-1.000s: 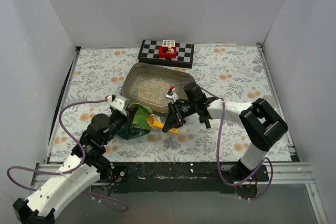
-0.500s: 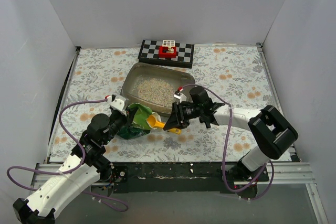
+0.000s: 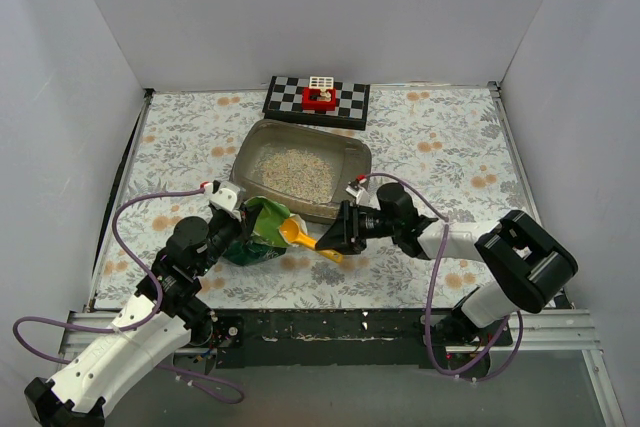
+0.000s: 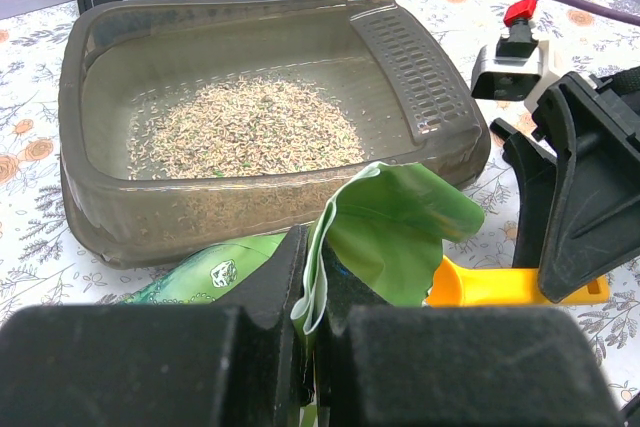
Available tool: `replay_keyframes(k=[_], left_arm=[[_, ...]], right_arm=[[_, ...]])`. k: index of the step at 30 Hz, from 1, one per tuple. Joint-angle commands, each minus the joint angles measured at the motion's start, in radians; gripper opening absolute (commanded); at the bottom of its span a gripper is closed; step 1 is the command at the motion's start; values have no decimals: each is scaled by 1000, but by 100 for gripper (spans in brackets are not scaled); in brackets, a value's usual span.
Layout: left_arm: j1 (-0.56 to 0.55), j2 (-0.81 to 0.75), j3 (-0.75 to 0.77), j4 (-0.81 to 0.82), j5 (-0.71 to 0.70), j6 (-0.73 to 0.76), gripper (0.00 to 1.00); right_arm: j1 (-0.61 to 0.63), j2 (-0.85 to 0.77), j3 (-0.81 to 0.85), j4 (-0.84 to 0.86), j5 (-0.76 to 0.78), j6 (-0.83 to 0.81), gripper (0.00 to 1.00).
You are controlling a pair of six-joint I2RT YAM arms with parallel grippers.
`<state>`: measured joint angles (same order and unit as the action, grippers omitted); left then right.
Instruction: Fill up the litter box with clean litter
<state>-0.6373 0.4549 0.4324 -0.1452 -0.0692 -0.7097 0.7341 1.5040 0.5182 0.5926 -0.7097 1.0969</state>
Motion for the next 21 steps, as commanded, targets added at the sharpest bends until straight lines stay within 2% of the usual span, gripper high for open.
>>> replay_keyframes(k=[1, 7, 13, 18, 21], left_arm=[[-4, 2, 0, 33, 31, -2, 0], [-2, -1, 0, 33, 25, -2, 0], [-4, -5, -1, 32, 25, 0, 0], [-2, -9, -1, 32, 26, -4, 0], [-4, -9, -1, 32, 28, -2, 0]], right_arm=[[7, -30, -21, 183, 0, 70, 59], [40, 5, 5, 249, -34, 95, 43], [56, 32, -17, 354, -43, 150, 1], [56, 4, -15, 325, -39, 146, 1], [56, -27, -3, 253, -11, 117, 1]])
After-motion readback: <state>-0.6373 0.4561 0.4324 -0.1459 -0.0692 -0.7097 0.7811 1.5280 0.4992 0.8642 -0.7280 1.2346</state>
